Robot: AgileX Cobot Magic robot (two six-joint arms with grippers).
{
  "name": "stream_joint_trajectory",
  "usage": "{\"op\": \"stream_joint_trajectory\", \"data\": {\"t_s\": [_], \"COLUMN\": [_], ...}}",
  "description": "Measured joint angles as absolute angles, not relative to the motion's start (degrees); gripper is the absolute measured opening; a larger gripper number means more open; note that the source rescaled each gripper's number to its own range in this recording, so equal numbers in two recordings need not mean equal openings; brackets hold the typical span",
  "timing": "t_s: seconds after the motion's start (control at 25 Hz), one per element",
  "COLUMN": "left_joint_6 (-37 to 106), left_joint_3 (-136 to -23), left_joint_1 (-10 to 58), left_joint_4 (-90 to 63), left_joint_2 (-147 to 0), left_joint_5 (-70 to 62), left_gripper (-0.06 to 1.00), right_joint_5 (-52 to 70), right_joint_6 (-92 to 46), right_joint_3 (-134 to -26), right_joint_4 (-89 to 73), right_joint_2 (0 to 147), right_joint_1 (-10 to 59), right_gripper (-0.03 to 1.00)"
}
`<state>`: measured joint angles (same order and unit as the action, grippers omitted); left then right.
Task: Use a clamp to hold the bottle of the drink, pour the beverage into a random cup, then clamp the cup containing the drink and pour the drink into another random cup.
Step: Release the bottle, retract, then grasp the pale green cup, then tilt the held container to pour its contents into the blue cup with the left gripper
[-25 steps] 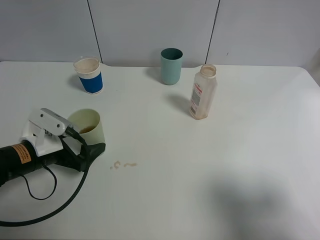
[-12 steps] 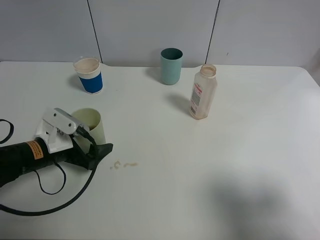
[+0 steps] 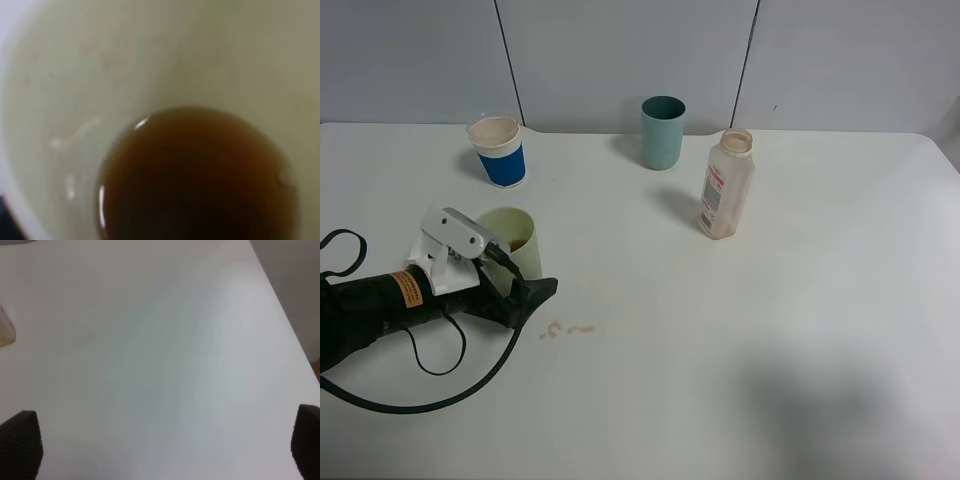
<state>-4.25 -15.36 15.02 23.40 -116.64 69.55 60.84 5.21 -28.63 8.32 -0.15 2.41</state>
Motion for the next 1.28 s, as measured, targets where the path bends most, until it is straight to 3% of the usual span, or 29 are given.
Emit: {"op": "stream_joint_trajectory", "data": {"t_s": [0.12, 0.16, 0.4, 0.44, 0.92, 1.28], "left_joint_6": [-4.2, -4.2, -4.0, -4.0, -4.3, -8.0], "left_joint_3": [-15.4, -15.4, -15.4, -15.4, -15.4, -15.4], "left_joint_1": [15.0, 15.0, 15.0, 15.0, 15.0, 15.0], "left_joint_4": [23.5, 23.5, 23.6, 23.6, 24.9, 21.5], "left_joint_2": [-117.1, -117.1, -117.6, -117.6, -116.8, -107.3], "left_joint_5": [69.6, 69.6, 69.6, 69.6, 68.8, 68.5], "left_gripper": [0.74, 0.74, 0.04, 0.0, 0.01, 0.01], "right_joint_5": [60.8, 60.8, 60.8, 60.8, 60.8, 60.8], "right_joint_6": [5.2, 5.2, 5.2, 5.2, 5.2, 5.2], "right_joint_3": [-28.6, -28.6, -28.6, -28.6, -28.6, -28.6], "right_joint_4": [8.3, 8.3, 8.3, 8.3, 8.3, 8.3], "right_joint_2": [-0.1, -0.1, -0.1, -0.1, -0.1, -0.1], "right_joint_1": [2.4, 2.4, 2.4, 2.4, 2.4, 2.4], "right_gripper": [1.0, 1.0, 1.0, 1.0, 1.0, 1.0]}}
